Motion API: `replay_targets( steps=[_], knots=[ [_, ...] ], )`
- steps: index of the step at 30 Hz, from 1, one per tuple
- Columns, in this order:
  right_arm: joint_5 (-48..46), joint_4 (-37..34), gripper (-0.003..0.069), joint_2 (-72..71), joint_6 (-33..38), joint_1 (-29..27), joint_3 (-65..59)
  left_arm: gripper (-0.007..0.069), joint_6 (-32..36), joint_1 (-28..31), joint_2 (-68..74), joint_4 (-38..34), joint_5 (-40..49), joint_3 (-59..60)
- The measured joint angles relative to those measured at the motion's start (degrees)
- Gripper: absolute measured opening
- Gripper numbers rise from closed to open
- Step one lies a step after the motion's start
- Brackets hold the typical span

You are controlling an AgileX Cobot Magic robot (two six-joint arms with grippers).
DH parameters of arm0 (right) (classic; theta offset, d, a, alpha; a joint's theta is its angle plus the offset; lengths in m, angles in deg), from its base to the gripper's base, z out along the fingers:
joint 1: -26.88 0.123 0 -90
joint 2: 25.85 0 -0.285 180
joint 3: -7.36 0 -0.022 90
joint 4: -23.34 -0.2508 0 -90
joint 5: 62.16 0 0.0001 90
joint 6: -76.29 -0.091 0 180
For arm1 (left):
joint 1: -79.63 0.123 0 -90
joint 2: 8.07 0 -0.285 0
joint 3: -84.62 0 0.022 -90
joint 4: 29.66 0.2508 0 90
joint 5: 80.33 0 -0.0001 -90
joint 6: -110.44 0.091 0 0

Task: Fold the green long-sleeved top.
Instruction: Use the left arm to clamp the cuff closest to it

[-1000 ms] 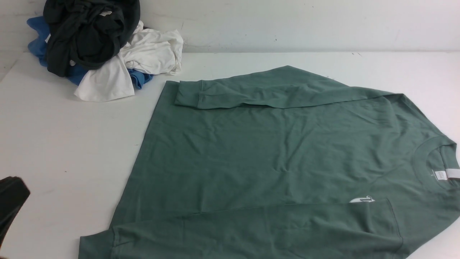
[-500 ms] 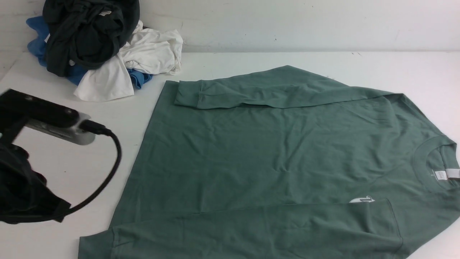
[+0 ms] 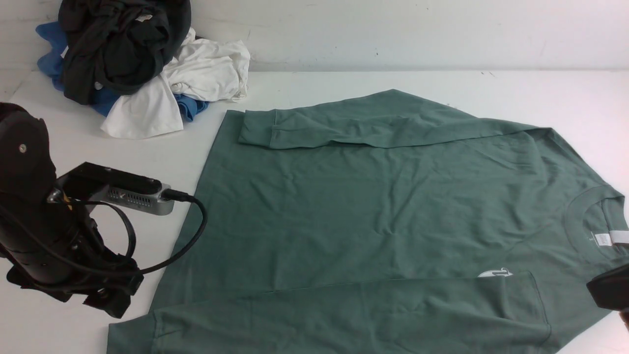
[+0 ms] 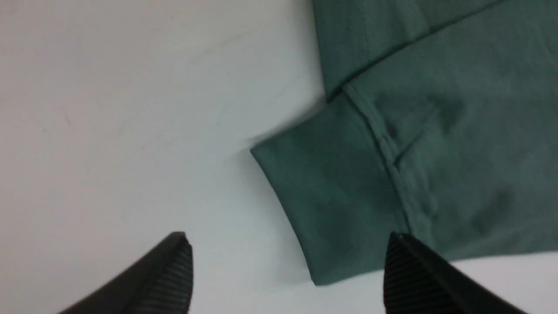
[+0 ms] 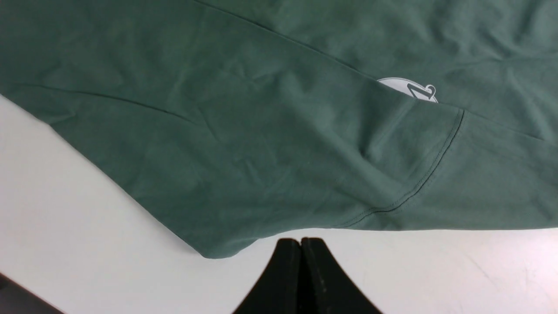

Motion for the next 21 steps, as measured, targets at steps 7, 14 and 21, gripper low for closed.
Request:
replay_targets(
  steps=[7,14,21],
  knots=[
    [0.7,0.2,-0.0015,0.0,-0.1,0.0,0.0,0.0569,0.1,1.4,7.4,-1.8,-7.5,1.4],
    [1.5,0.2,-0.0015,0.0,-0.1,0.0,0.0,0.0462,0.5,1.4,13.1,-3.7,-8.7,1.4],
    [1.5,0.2,-0.0015,0.0,-0.1,0.0,0.0,0.0199,0.5,1.4,13.9,-4.1,-8.9,1.4]
  ],
)
